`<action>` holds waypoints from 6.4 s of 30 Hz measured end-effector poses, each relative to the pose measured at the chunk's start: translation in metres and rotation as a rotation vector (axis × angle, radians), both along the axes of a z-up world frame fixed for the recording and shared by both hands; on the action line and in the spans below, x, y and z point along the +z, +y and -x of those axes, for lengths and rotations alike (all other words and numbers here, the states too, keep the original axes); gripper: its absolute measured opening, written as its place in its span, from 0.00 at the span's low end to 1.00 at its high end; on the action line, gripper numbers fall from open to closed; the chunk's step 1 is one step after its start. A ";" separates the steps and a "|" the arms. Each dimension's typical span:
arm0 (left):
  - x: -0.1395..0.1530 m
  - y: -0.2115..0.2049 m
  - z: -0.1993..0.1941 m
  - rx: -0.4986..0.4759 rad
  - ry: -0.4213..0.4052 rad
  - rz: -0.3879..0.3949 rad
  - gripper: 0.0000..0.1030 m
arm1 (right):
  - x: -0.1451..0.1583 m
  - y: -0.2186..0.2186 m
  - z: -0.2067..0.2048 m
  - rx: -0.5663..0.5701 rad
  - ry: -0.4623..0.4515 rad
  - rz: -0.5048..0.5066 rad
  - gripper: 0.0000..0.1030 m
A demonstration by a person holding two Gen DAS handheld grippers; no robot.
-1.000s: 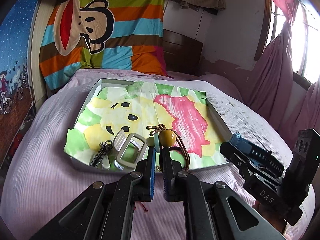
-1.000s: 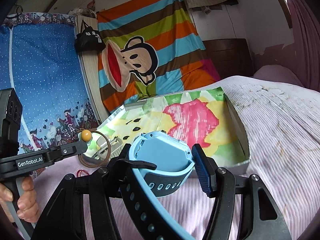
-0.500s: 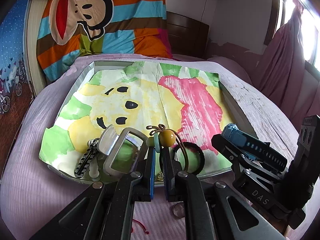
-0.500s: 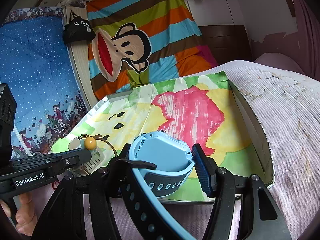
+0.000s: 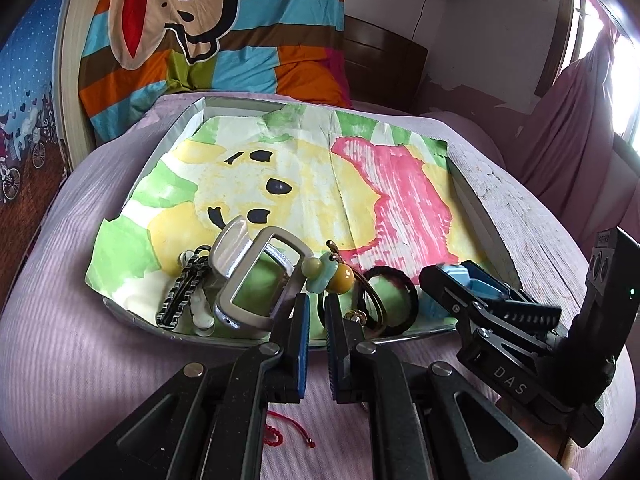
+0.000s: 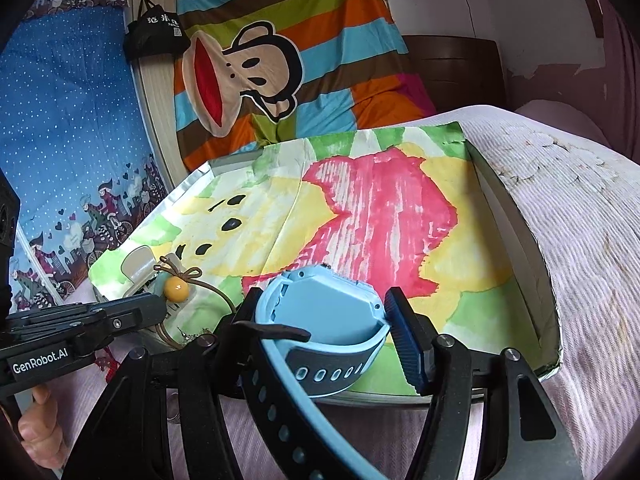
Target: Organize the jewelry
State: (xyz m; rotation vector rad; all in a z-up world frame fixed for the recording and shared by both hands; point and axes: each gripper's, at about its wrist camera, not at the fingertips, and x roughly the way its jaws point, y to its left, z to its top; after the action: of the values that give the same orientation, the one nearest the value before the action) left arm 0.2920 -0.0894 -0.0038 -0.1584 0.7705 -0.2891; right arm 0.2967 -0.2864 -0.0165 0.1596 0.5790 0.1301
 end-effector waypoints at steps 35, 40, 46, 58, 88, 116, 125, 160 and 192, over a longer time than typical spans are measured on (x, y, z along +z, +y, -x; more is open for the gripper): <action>0.041 0.068 0.140 0.228 -0.437 -0.059 1.00 | 0.064 0.013 0.163 -0.083 -0.427 -0.013 0.99; 0.037 0.069 0.153 0.224 -0.459 -0.101 1.00 | 0.063 0.019 0.184 -0.078 -0.461 0.005 0.99; 0.034 0.073 0.161 0.239 -0.468 -0.100 1.00 | 0.061 0.026 0.201 -0.072 -0.471 0.032 0.99; 0.029 0.077 0.173 0.258 -0.476 -0.100 1.00 | 0.063 0.033 0.218 -0.060 -0.514 0.096 0.99; 0.021 0.080 0.130 0.212 -0.302 -0.110 1.00 | 0.056 0.038 0.173 0.002 -0.358 0.119 0.99; -0.016 0.063 0.056 0.043 -0.011 -0.053 0.44 | 0.002 0.057 0.078 0.158 -0.018 0.096 0.43; -0.026 0.060 0.048 0.023 0.027 -0.047 0.17 | -0.015 0.069 0.058 0.217 0.059 0.067 0.32; 0.045 0.020 0.055 0.007 -0.252 0.021 0.05 | 0.042 -0.022 0.090 -0.092 -0.250 -0.046 0.18; 0.008 -0.005 0.025 0.005 -0.139 -0.028 0.23 | 0.002 -0.030 0.030 -0.166 -0.031 -0.030 0.20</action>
State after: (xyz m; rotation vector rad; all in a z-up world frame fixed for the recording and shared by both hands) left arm 0.2674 -0.0944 0.0044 -0.1122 0.6358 -0.2818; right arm 0.2667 -0.3161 -0.0149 0.2338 0.5312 -0.0199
